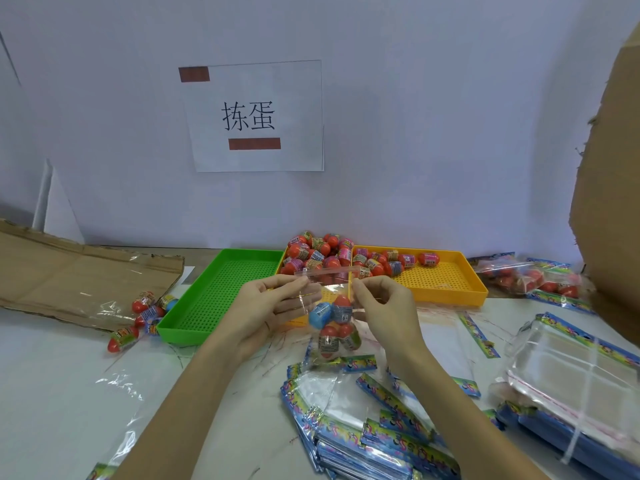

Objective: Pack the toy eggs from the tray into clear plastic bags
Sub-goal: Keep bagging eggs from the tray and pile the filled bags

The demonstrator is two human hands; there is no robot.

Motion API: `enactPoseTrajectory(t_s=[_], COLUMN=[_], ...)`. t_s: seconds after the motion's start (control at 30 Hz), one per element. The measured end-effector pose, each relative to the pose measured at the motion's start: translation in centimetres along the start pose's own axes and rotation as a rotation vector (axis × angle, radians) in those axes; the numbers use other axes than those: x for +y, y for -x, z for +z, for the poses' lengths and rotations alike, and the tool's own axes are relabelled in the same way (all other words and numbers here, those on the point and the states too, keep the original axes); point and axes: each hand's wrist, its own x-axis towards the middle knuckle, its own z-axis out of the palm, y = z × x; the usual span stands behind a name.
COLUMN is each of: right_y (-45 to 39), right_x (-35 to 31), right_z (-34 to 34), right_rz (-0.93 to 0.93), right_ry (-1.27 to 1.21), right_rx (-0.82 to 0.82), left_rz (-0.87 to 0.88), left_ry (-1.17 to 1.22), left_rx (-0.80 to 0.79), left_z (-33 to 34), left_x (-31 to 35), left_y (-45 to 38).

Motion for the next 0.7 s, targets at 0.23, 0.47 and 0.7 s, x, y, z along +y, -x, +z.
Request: enactPoseTrajectory(t_s=[0.23, 0.47, 0.7], right_y=[1.5, 2.1, 1.3], right_x=[-0.9, -1.0, -1.2], right_z=[0.6, 1.3, 0.2], right_rz=[-0.728, -0.746, -0.720], right_ry=[0.578, 0.639, 0.679], right_rx=[0.136, 0.024, 0.033], left_rz=[0.067, 0.232, 0.394], left_ry=[-0.065, -0.230, -0.469], left_rx=[0.007, -0.084, -0.091], left_z=[0.8, 1.9, 2.4], left_x=[-0.4, -0.5, -0.9], left_y=[0.3, 0.8, 0.9])
